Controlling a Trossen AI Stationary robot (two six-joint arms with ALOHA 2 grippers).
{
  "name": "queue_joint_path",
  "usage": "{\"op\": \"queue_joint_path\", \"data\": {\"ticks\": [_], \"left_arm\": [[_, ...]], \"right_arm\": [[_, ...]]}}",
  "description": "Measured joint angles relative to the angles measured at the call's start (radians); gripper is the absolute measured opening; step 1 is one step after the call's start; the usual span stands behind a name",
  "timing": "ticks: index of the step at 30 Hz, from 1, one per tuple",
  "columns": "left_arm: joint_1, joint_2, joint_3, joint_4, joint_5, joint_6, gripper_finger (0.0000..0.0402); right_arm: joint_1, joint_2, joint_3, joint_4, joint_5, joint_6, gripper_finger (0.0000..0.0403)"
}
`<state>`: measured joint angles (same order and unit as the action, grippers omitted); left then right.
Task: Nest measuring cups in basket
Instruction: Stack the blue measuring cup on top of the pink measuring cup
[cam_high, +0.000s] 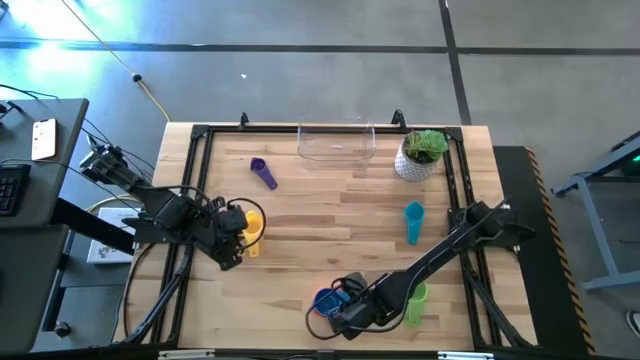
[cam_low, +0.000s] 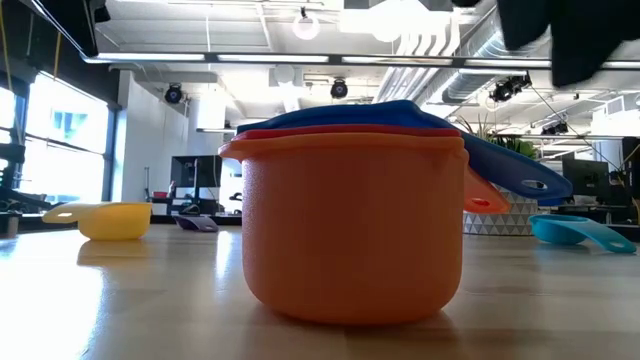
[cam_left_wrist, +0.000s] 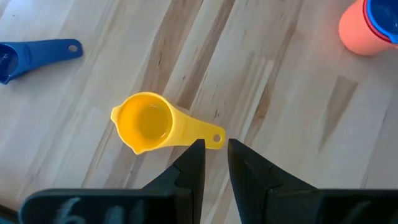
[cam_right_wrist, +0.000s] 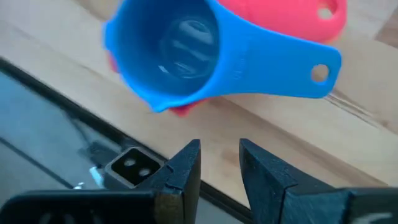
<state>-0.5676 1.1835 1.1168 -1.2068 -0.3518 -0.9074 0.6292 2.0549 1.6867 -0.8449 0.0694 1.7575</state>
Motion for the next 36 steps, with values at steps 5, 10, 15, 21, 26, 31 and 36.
{"op": "queue_joint_path", "data": {"ticks": [5,10,15,21,26,31,36], "left_arm": [[-0.016,0.000,0.000,0.000,0.000,-0.008,0.0060],[-0.017,0.000,0.000,0.000,-0.001,-0.013,0.0060],[-0.017,0.000,0.000,0.000,-0.002,-0.025,0.0060],[-0.017,0.000,0.000,0.000,-0.004,-0.025,0.0060],[-0.017,0.000,0.000,0.000,-0.019,-0.025,0.0060],[-0.017,0.000,0.000,0.000,-0.027,-0.024,0.0060],[-0.017,0.000,0.000,0.002,-0.026,-0.025,0.0060]], "right_arm": [[-0.002,0.029,0.000,-0.056,0.000,0.038,0.0101],[-0.013,0.040,0.000,-0.102,0.001,0.044,0.0101],[-0.041,0.040,0.000,-0.156,0.009,0.037,0.0101],[-0.062,0.040,0.000,-0.169,0.028,0.016,0.0101],[-0.073,0.040,0.000,-0.168,0.060,0.015,0.0101],[-0.083,0.040,0.000,-0.182,0.104,0.021,0.0101],[-0.108,0.040,0.000,-0.188,0.115,0.009,0.0101]]}}
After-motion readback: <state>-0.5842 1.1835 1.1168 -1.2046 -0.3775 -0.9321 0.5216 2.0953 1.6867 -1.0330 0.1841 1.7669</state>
